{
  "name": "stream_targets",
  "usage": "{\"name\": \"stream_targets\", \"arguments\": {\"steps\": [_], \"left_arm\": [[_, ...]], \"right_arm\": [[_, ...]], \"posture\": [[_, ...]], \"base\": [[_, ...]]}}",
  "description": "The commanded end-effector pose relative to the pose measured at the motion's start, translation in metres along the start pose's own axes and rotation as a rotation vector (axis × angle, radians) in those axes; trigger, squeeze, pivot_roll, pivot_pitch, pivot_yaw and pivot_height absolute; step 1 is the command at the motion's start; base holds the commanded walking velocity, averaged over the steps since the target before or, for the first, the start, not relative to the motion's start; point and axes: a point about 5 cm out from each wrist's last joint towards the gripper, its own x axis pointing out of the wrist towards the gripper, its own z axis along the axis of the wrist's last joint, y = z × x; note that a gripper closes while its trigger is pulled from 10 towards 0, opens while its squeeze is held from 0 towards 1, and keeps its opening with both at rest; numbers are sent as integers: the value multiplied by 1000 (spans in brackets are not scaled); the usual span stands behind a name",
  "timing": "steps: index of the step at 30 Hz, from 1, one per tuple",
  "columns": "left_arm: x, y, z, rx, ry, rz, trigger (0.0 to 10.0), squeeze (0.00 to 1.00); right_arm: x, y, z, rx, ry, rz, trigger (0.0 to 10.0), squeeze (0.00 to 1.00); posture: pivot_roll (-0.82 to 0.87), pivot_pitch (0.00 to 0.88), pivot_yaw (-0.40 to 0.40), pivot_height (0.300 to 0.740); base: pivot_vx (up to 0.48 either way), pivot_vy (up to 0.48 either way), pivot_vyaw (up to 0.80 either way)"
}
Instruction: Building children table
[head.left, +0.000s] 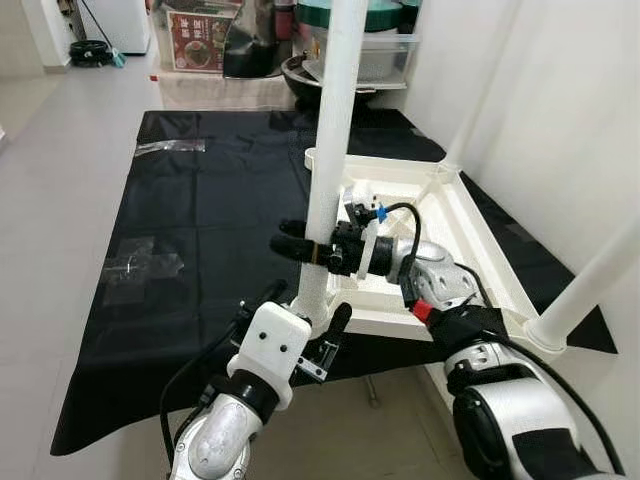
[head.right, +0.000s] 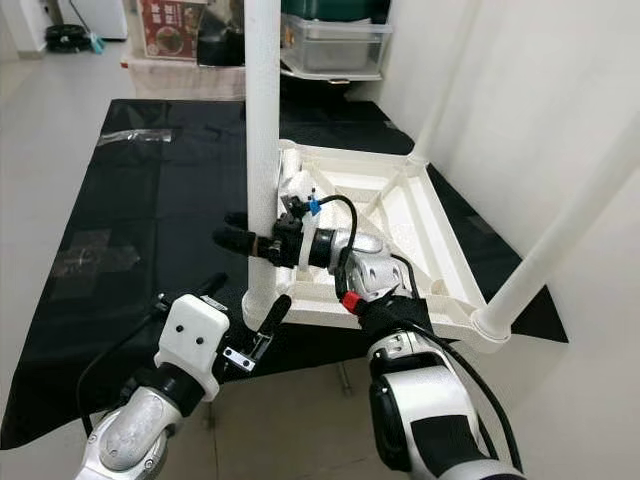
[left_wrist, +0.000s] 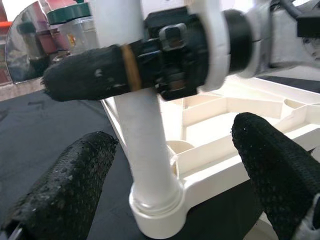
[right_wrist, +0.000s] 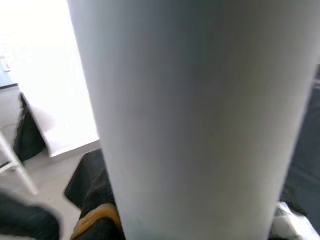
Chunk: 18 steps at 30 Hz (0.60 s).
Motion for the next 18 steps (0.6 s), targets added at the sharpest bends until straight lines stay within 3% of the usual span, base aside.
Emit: {"name": "stream_targets", "arguments": {"steps": [1,2,3,5,7,8,9,10,11,12,13,14,15,18], "left_arm": [[-1,0,-3,6,14,3,10000,0],[-1,0,-3,6,14,3,10000,0],[-1,0,-3,6,15,2,10000,0],[-1,0,-3,6,15,2,10000,0],[-1,0,-3,5,15,0,10000,0],[-1,0,-3,5,15,0,10000,0],[-1,-1,-4,4,15,-2,10000,0],[-1,-1,-4,4,15,-2,10000,0],[-1,-1,-4,3,14,-4,10000,0],[-1,-1,-4,3,14,-4,10000,0],[-1,-1,-3,3,14,-5,10000,0],[-1,-1,-3,3,14,-5,10000,0],[-1,-1,-3,3,14,-6,10000,0],[-1,-1,-3,4,14,-6,10000,0]], "right_arm": [[-2,-13,6,-5,-26,-198,0,0],[-2,-13,6,-5,-26,-198,0,0],[-7,-24,8,-27,-33,-403,0,0],[-8,-26,9,-30,-33,-443,0,0],[-21,-38,3,-24,0,-772,0,0],[-21,-38,3,-24,0,-772,0,0],[-28,-42,0,-21,11,-911,0,0],[-28,-42,0,-21,11,-911,0,0],[-40,-43,-4,-16,18,-1085,0,0],[-40,-43,-4,-16,18,-1085,0,0],[-49,-39,-9,0,15,-1221,0,0],[-49,-39,-9,0,15,-1221,0,0],[-59,-30,-15,38,12,-1371,0,0],[-57,-23,-18,66,6,-1417,0,0]], "posture": [[148,36,-117,740],[148,36,-117,740],[148,35,-116,740],[148,35,-116,740],[137,31,-108,740],[137,31,-108,740],[137,31,-108,740],[137,31,-108,740],[139,32,-108,740],[139,32,-108,740],[138,32,-107,740],[138,32,-107,740],[140,33,-108,740],[139,35,-108,740]], "base": [[0,0,0],[0,0,0],[0,0,0],[0,0,0],[0,0,0],[0,0,0],[0,0,0],[0,0,0],[0,0,0],[0,0,0],[0,0,0],[0,0,0],[0,0,0],[0,0,0]]}}
